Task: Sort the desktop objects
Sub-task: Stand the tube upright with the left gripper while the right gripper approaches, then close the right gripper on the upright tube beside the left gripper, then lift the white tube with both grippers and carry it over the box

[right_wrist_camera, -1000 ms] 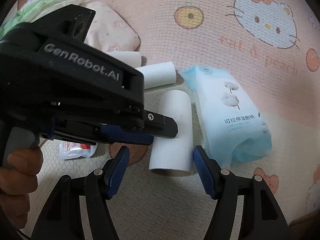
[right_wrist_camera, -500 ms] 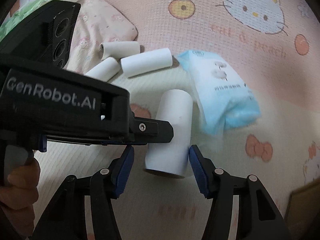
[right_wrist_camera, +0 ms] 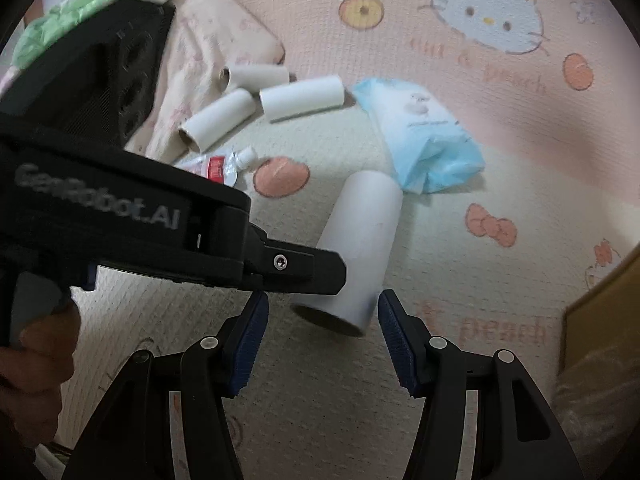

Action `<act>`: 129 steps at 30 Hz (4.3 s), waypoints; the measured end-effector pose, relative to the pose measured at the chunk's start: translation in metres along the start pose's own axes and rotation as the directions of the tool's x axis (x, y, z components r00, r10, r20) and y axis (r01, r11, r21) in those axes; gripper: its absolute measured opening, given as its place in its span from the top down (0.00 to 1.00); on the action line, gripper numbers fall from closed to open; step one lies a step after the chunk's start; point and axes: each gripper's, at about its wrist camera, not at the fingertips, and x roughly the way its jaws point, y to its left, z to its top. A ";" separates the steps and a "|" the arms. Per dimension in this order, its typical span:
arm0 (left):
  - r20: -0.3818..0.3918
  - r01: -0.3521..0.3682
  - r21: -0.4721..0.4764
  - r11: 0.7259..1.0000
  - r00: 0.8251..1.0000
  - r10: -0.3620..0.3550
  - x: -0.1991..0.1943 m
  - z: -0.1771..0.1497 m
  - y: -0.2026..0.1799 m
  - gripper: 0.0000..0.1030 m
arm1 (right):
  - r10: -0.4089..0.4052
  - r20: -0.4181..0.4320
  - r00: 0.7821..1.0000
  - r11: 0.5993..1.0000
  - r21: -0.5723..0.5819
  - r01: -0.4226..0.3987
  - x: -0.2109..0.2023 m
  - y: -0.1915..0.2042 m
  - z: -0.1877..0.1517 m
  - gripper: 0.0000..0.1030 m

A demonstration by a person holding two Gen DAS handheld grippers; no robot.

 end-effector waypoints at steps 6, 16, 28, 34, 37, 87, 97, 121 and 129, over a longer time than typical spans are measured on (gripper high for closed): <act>0.012 0.026 0.019 0.999 1.000 -0.026 -0.006 0.006 -0.003 0.53 | 0.008 0.075 0.997 1.000 0.023 -0.010 -0.016 -0.006 0.003 0.46; 0.145 -0.042 0.204 0.978 0.989 0.012 -0.019 0.021 -0.024 0.51 | -0.065 0.179 0.982 0.998 0.022 0.062 -0.031 -0.006 0.020 0.31; 0.050 -0.019 0.112 0.994 0.999 0.014 0.000 0.055 -0.007 0.40 | -0.125 0.111 0.986 0.992 -0.013 0.128 -0.013 -0.020 0.041 0.28; -0.053 0.001 0.016 1.000 0.999 0.000 0.020 0.066 0.006 0.40 | 0.056 -0.015 0.998 0.963 0.265 -0.050 0.010 -0.053 0.040 0.28; -0.116 0.026 -0.021 0.999 0.993 -0.028 0.033 0.066 0.009 0.41 | 0.026 -0.066 0.997 0.975 0.221 -0.011 0.018 -0.049 0.042 0.28; 0.039 0.190 0.398 0.897 0.974 -0.223 -0.054 0.033 -0.102 0.55 | -0.131 0.151 0.980 0.989 0.087 0.119 -0.065 -0.042 0.054 0.57; 0.031 0.217 0.495 0.842 0.963 -0.266 -0.068 0.019 -0.156 0.55 | -0.223 0.267 0.938 0.973 0.111 0.200 -0.106 -0.056 0.074 0.56; -0.214 0.343 0.588 0.732 0.939 -0.268 -0.029 0.029 -0.303 0.55 | -0.223 0.185 0.957 0.944 0.286 0.164 -0.197 -0.186 0.084 0.47; -0.320 0.341 0.555 0.759 0.929 -0.184 0.011 0.031 -0.333 0.55 | -0.163 0.006 0.987 0.923 0.355 0.150 -0.192 -0.243 0.075 0.47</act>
